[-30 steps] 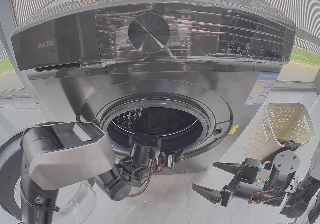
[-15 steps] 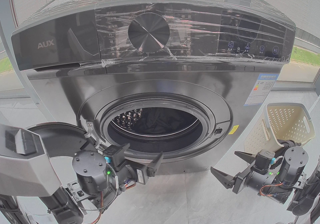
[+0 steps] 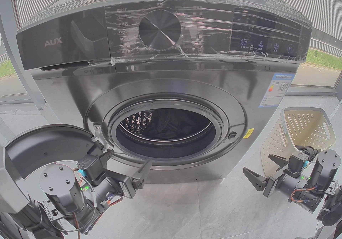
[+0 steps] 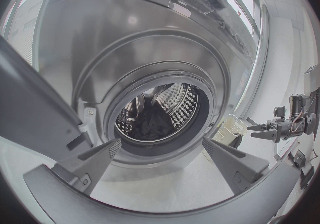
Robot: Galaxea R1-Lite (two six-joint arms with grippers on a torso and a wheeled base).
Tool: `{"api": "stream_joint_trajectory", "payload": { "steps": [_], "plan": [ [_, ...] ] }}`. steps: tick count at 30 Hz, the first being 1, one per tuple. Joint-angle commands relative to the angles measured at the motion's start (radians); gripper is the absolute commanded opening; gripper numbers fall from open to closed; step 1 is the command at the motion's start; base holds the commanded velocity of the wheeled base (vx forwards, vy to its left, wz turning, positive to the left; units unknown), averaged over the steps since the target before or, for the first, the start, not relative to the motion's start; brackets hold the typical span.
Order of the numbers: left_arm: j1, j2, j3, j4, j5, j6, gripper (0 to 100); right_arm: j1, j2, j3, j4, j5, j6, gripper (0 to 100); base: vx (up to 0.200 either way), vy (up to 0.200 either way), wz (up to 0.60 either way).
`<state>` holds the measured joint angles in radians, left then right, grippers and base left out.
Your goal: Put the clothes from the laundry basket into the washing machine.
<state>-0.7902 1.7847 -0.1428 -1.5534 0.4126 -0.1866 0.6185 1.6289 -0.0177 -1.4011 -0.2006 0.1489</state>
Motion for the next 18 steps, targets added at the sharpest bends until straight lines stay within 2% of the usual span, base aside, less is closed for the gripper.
{"api": "stream_joint_trajectory", "payload": {
  "steps": [1, 4, 6, 9, 12, 14, 15, 16, 17, 18],
  "plan": [
    [0.009, -0.076, 0.06, -0.001, 0.0, 0.003, 100, -0.002, -0.087, 0.018, 0.073, -0.016, 0.006, 100, -0.2, 0.0, 0.0],
    [0.023, -0.143, 0.084, -0.001, -0.006, 0.007, 100, -0.003, -0.159, 0.018, 0.189, -0.017, 0.006, 100, -0.2, 0.0, 0.0],
    [0.031, -0.188, 0.103, -0.001, -0.015, 0.026, 100, -0.002, -0.208, 0.018, 0.254, -0.022, 0.004, 100, -0.2, 0.0, 0.0],
    [0.042, -0.243, 0.143, 0.001, -0.023, 0.053, 100, 0.0, -0.282, 0.018, 0.344, -0.071, 0.008, 100, -0.2, 0.0, 0.0],
    [0.051, -0.294, 0.143, 0.018, -0.021, 0.053, 100, -0.003, -0.337, 0.018, 0.398, -0.106, 0.02, 100, -0.2, 0.0, 0.0],
    [0.085, -0.376, 0.143, 0.079, -0.023, 0.058, 100, -0.003, -0.393, 0.018, 0.456, -0.129, 0.055, 100, -0.2, 0.0, 0.0],
    [0.085, -0.376, 0.143, 0.079, -0.023, 0.058, 100, -0.003, -0.393, 0.018, 0.456, -0.129, 0.055, 100, 0.0, 0.0, 0.0],
    [0.111, -0.447, 0.143, 0.148, -0.029, 0.059, 100, -0.003, -0.443, 0.018, 0.502, -0.163, 0.073, 100, 0.0, 0.0, 0.0],
    [0.111, -0.447, 0.143, 0.148, -0.029, 0.059, 100, -0.003, -0.443, 0.018, 0.502, -0.163, 0.073, 100, 0.0, 0.0, 0.0],
    [0.118, -0.504, 0.143, 0.211, -0.031, 0.058, 100, -0.003, -0.486, 0.018, 0.531, -0.178, 0.077, 100, 0.0, 0.0, 0.0]
  ]
}}
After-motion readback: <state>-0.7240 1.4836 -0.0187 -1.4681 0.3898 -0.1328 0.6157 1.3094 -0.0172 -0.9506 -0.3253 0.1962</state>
